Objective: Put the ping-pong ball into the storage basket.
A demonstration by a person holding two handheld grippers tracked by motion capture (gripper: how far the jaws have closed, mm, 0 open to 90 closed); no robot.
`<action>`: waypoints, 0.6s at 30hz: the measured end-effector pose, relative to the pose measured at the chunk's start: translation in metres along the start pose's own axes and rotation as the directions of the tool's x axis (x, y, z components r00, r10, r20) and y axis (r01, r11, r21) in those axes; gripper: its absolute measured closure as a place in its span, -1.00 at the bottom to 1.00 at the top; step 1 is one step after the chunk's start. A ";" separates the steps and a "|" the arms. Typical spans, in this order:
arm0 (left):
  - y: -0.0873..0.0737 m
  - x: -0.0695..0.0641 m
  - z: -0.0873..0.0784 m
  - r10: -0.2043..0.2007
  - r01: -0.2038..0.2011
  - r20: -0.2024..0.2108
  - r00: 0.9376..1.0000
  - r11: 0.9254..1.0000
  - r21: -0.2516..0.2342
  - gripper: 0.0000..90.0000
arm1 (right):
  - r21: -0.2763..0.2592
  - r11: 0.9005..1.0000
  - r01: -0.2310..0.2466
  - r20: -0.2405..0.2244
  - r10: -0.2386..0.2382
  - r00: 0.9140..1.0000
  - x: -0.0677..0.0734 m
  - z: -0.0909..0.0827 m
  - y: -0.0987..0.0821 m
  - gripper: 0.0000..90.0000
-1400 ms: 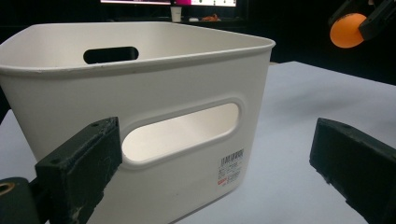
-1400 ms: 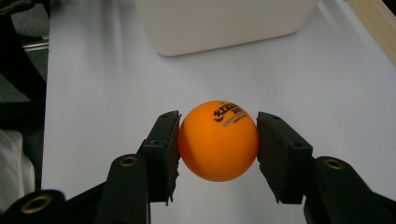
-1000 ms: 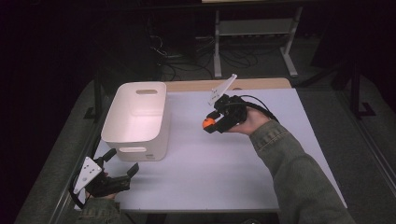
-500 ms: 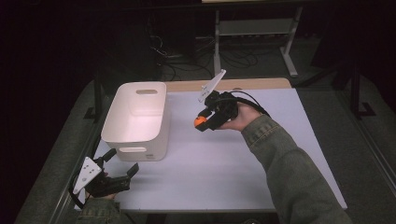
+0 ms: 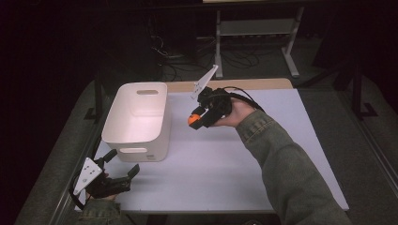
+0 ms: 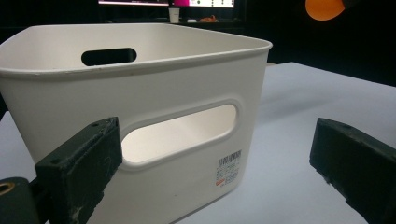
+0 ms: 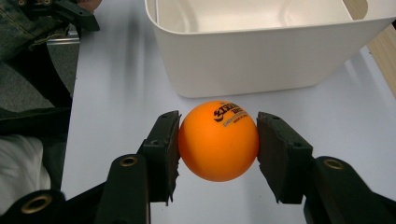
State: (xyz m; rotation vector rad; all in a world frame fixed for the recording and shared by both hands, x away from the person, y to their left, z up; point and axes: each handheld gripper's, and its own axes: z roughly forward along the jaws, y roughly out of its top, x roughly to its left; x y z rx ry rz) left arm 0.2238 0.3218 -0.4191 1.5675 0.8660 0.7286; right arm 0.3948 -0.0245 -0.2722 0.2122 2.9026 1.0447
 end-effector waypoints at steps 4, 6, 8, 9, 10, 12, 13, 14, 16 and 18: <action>0.000 0.000 0.000 0.002 -0.002 0.000 1.000 1.000 0.001 -0.96 | 0.006 1.000 0.011 -0.004 -0.011 1.000 0.000 0.001 0.007 0.10; 0.000 0.000 0.000 0.002 -0.002 0.001 1.000 1.000 0.000 -0.96 | 0.006 1.000 0.016 -0.004 -0.016 1.000 -0.001 0.001 0.010 0.10; 0.000 0.000 0.000 0.002 -0.002 0.002 1.000 1.000 0.000 -0.96 | 0.005 1.000 0.020 -0.003 -0.020 1.000 -0.001 0.002 0.013 0.11; 0.000 0.000 0.000 0.001 -0.001 0.002 1.000 1.000 -0.001 -0.96 | 0.005 1.000 0.023 -0.004 -0.023 1.000 -0.002 0.002 0.014 0.11; 0.000 0.000 0.000 0.002 -0.002 0.002 1.000 1.000 0.000 -0.96 | 0.009 1.000 0.025 -0.006 -0.025 1.000 -0.002 0.003 0.016 0.11; 0.000 0.000 0.000 0.002 -0.002 0.002 1.000 1.000 0.000 -0.96 | 0.007 1.000 0.022 -0.006 -0.022 1.000 -0.002 0.004 0.017 0.10; 0.000 0.000 0.000 0.002 -0.002 0.002 1.000 1.000 0.000 -0.96 | 0.008 1.000 0.024 -0.006 -0.024 1.000 -0.003 0.005 0.018 0.11; 0.000 0.000 0.000 0.001 -0.001 0.002 1.000 1.000 -0.001 -0.96 | 0.007 1.000 0.025 -0.009 -0.025 1.000 -0.003 0.005 0.019 0.10; 0.000 0.000 0.000 0.001 -0.001 0.003 1.000 1.000 -0.001 -0.96 | 0.009 1.000 0.028 -0.012 -0.028 1.000 -0.003 0.007 0.021 0.10; 0.000 0.000 0.000 0.001 -0.001 0.003 1.000 1.000 -0.001 -0.96 | 0.010 0.999 0.033 -0.019 -0.033 0.999 -0.003 0.009 0.023 0.10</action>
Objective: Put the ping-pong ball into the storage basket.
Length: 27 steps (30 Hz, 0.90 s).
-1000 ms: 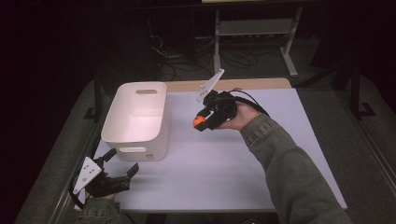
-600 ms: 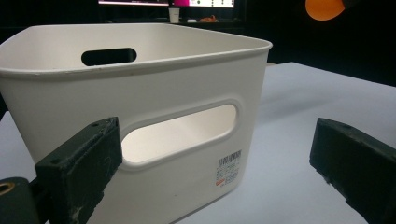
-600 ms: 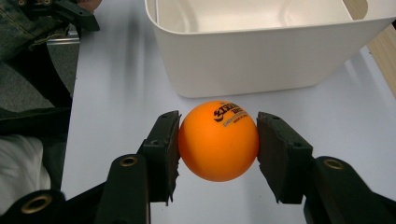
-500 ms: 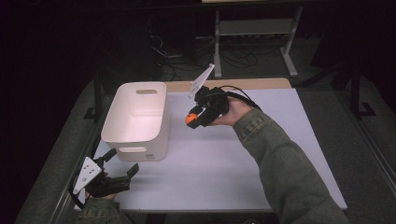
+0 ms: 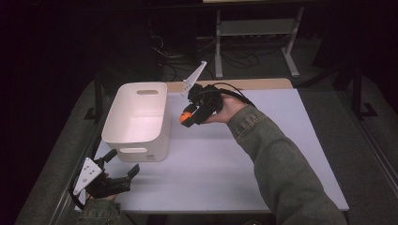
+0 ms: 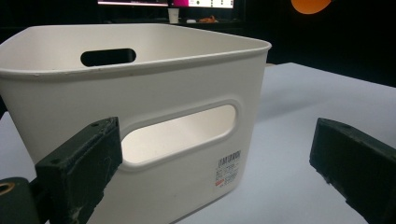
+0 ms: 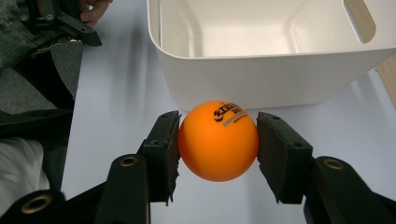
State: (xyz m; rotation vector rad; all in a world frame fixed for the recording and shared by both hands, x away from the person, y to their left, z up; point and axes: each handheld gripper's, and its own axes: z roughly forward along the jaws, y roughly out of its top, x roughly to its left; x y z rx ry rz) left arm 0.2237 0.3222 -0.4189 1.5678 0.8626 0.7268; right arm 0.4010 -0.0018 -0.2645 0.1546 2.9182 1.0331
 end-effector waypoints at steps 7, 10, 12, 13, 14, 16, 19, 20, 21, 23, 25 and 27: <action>0.000 0.000 0.000 0.000 0.000 0.001 1.000 1.000 -0.001 -0.96 | -0.006 1.000 0.009 -0.007 -0.009 1.000 0.000 0.003 0.009 0.10; 0.000 0.000 0.000 0.000 0.000 0.002 1.000 1.000 0.000 -0.96 | -0.005 1.000 0.018 -0.005 -0.018 1.000 0.001 0.004 0.014 0.10; 0.000 0.000 0.000 0.000 0.000 0.001 1.000 1.000 -0.001 -0.96 | -0.001 1.000 0.022 -0.003 -0.022 1.000 0.001 0.004 0.017 0.10; 0.000 0.000 0.000 0.000 0.000 0.001 1.000 1.000 -0.001 -0.96 | 0.007 1.000 0.025 -0.002 -0.025 1.000 0.001 0.005 0.018 0.10; 0.000 0.000 0.000 0.000 0.000 0.001 1.000 1.000 -0.001 -0.96 | 0.009 1.000 0.030 0.001 -0.030 1.000 0.001 0.006 0.019 0.10; 0.000 0.000 0.000 0.001 -0.001 0.002 1.000 1.000 0.000 -0.96 | 0.010 0.999 0.030 0.001 -0.030 1.000 0.001 0.007 0.021 0.10; 0.000 0.000 0.000 -0.001 0.001 0.002 1.000 1.000 -0.001 -0.96 | 0.005 0.999 0.032 -0.003 -0.032 0.999 0.001 0.008 0.024 0.11; 0.000 0.000 0.000 0.000 0.000 0.002 1.000 1.000 0.000 -0.96 | 0.005 0.999 0.035 -0.002 -0.035 0.999 0.001 0.009 0.025 0.11; 0.000 0.000 0.000 -0.001 0.001 0.002 1.000 1.000 0.000 -0.96 | 0.004 0.999 0.034 -0.003 -0.034 0.999 0.001 0.009 0.026 0.11; 0.000 0.000 0.001 -0.001 0.001 0.003 1.000 1.000 0.000 -0.96 | 0.000 0.999 0.039 -0.004 -0.039 0.999 0.001 0.010 0.028 0.10; 0.000 0.000 0.000 -0.001 0.001 0.003 1.000 1.000 0.000 -0.96 | -0.005 0.999 0.041 -0.005 -0.041 0.999 0.000 0.010 0.031 0.10; 0.000 0.000 0.001 -0.001 0.001 0.003 1.000 1.000 0.000 -0.96 | -0.009 0.999 0.046 -0.005 -0.046 0.999 0.000 0.011 0.033 0.10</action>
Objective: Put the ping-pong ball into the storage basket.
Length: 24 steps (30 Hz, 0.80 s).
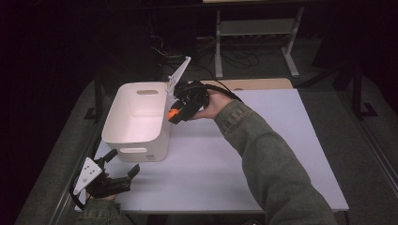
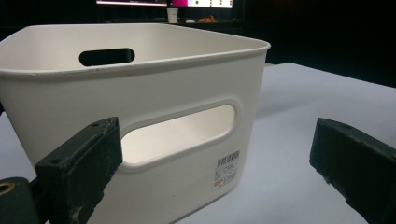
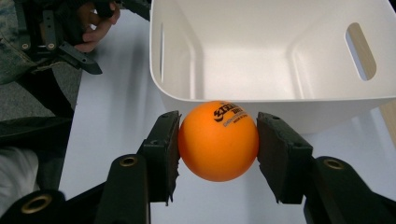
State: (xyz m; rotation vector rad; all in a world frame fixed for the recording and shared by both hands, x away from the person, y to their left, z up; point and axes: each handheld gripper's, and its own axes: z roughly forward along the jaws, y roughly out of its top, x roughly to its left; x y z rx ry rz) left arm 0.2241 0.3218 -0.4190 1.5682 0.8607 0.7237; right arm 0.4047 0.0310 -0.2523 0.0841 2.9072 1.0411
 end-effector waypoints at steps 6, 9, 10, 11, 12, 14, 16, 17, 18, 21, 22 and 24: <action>0.000 0.000 0.000 0.000 0.000 -0.001 1.000 1.000 0.000 -0.96 | 0.005 1.000 0.014 -0.009 -0.014 1.000 -0.001 0.008 0.008 0.10; 0.000 0.000 0.000 0.001 -0.001 0.000 1.000 1.000 0.000 -0.96 | 0.006 1.000 0.018 -0.013 -0.018 1.000 -0.002 0.011 0.012 0.10; 0.000 0.000 0.000 0.000 0.000 0.000 1.000 1.000 0.000 -0.96 | 0.008 1.000 0.018 -0.014 -0.018 1.000 -0.002 0.012 0.013 0.10; 0.000 0.000 0.000 0.000 0.000 0.000 1.000 1.000 0.000 -0.96 | 0.008 1.000 0.020 -0.015 -0.020 1.000 -0.002 0.014 0.014 0.10; 0.000 0.000 0.000 0.000 0.000 0.000 1.000 1.000 0.001 -0.96 | 0.007 1.000 0.021 -0.017 -0.021 1.000 -0.002 0.014 0.016 0.10; 0.000 0.000 0.000 -0.002 0.002 0.001 1.000 1.000 0.003 -0.96 | 0.010 1.000 0.026 -0.019 -0.026 0.999 -0.003 0.017 0.020 0.10; 0.000 0.000 0.000 -0.002 0.002 0.002 1.000 1.000 0.002 -0.96 | 0.010 0.999 0.031 -0.019 -0.030 0.999 -0.002 0.018 0.021 0.11; 0.000 0.000 0.000 -0.002 0.002 0.003 1.000 1.000 0.002 -0.96 | 0.009 0.999 0.033 -0.020 -0.033 0.999 -0.002 0.019 0.023 0.10; 0.000 0.000 0.000 -0.001 0.001 0.002 1.000 1.000 0.002 -0.96 | 0.011 0.999 0.036 -0.023 -0.036 0.999 -0.002 0.020 0.024 0.10; 0.000 0.000 0.000 -0.001 0.001 0.002 1.000 1.000 0.002 -0.96 | 0.012 0.999 0.044 -0.026 -0.044 0.999 -0.002 0.023 0.028 0.11; 0.000 0.000 0.000 -0.001 0.001 0.002 1.000 1.000 0.001 -0.96 | 0.009 0.999 0.045 -0.027 -0.045 0.999 -0.002 0.024 0.030 0.10; 0.000 0.000 0.000 -0.002 0.002 0.003 1.000 1.000 0.001 -0.96 | 0.009 0.999 0.048 -0.027 -0.048 0.998 -0.002 0.025 0.033 0.10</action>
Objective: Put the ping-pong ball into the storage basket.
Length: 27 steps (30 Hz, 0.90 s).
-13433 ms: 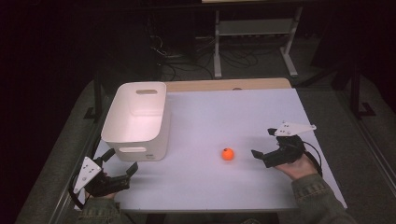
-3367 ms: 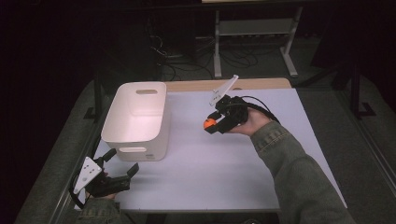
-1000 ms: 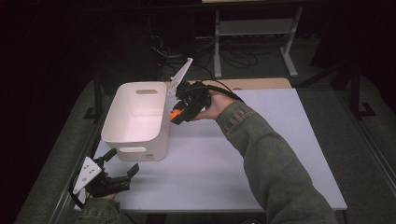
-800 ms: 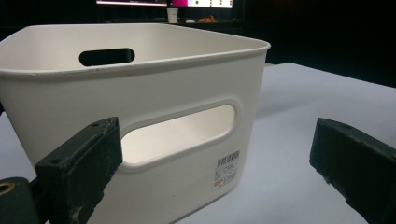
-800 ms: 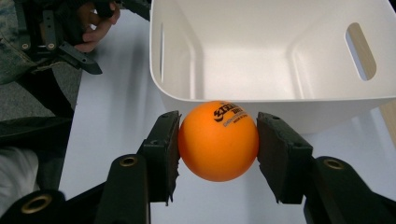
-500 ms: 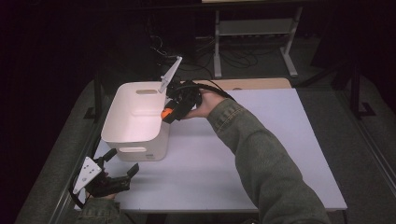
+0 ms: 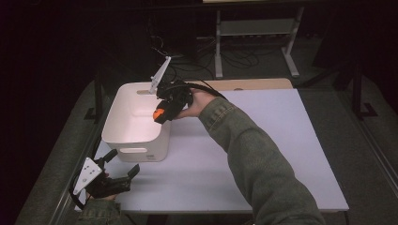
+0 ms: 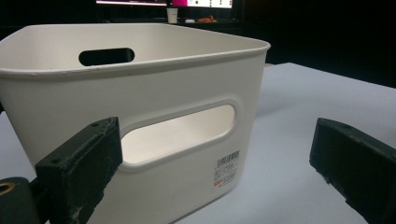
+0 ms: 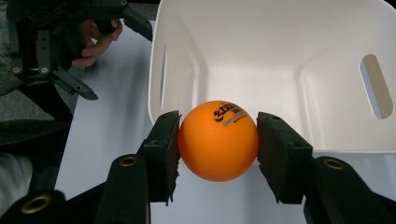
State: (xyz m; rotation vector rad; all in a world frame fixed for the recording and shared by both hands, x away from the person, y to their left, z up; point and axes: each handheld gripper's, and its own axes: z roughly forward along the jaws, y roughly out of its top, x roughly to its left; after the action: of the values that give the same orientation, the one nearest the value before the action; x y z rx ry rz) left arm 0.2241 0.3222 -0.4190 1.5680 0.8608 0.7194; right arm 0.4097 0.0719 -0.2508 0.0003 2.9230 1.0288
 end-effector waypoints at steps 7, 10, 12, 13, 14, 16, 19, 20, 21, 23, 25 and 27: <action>0.000 0.000 0.000 -0.001 0.001 0.000 1.000 1.000 0.000 -0.96 | 0.018 1.000 0.014 -0.012 -0.014 1.000 -0.001 0.013 0.007 0.10; 0.000 0.000 0.000 0.001 -0.001 0.000 1.000 1.000 0.000 -0.96 | 0.020 1.000 0.017 -0.019 -0.017 1.000 -0.002 0.018 0.010 0.10; 0.000 0.000 0.000 0.002 -0.002 0.000 1.000 1.000 -0.001 -0.96 | 0.017 1.000 0.021 -0.026 -0.020 0.999 -0.002 0.021 0.012 0.10; 0.000 0.000 0.000 0.001 -0.001 0.000 1.000 1.000 -0.002 -0.96 | 0.017 1.000 0.019 -0.028 -0.019 0.999 -0.002 0.023 0.013 0.10; 0.000 0.000 0.000 0.000 0.000 0.001 1.000 1.000 -0.002 -0.96 | 0.019 1.000 0.023 -0.028 -0.022 0.999 -0.003 0.024 0.014 0.10; 0.000 0.000 0.000 -0.001 0.001 0.002 1.000 1.000 -0.002 -0.96 | 0.019 1.000 0.022 -0.031 -0.021 0.999 -0.003 0.026 0.016 0.11; 0.000 0.000 0.000 -0.002 0.002 0.002 1.000 1.000 -0.002 -0.96 | 0.019 0.999 0.027 -0.038 -0.026 0.999 -0.003 0.030 0.018 0.11; 0.000 0.000 0.000 -0.002 0.002 0.002 1.000 1.000 -0.003 -0.96 | 0.022 0.999 0.025 -0.038 -0.024 0.999 -0.003 0.031 0.019 0.11; 0.000 0.000 0.000 -0.003 0.003 0.002 1.000 1.000 -0.003 -0.96 | 0.023 0.999 0.027 -0.039 -0.026 0.999 -0.003 0.032 0.019 0.10; 0.000 0.000 0.000 -0.002 0.002 0.002 1.000 1.000 -0.003 -0.96 | 0.027 0.999 0.028 -0.042 -0.026 0.999 -0.004 0.034 0.020 0.11; 0.000 0.000 0.000 -0.003 0.003 0.003 1.000 1.000 -0.002 -0.96 | 0.025 0.999 0.027 -0.043 -0.026 0.999 -0.004 0.036 0.021 0.10; 0.000 0.000 0.000 -0.003 0.003 0.003 1.000 1.000 -0.002 -0.96 | 0.026 0.999 0.026 -0.047 -0.024 0.999 -0.005 0.037 0.021 0.10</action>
State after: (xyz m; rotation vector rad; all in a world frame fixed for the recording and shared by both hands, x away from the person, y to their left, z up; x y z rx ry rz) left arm 0.2241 0.3224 -0.4190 1.5651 0.8600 0.7157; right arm 0.4157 0.1115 -0.2665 -0.0597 2.9697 1.0000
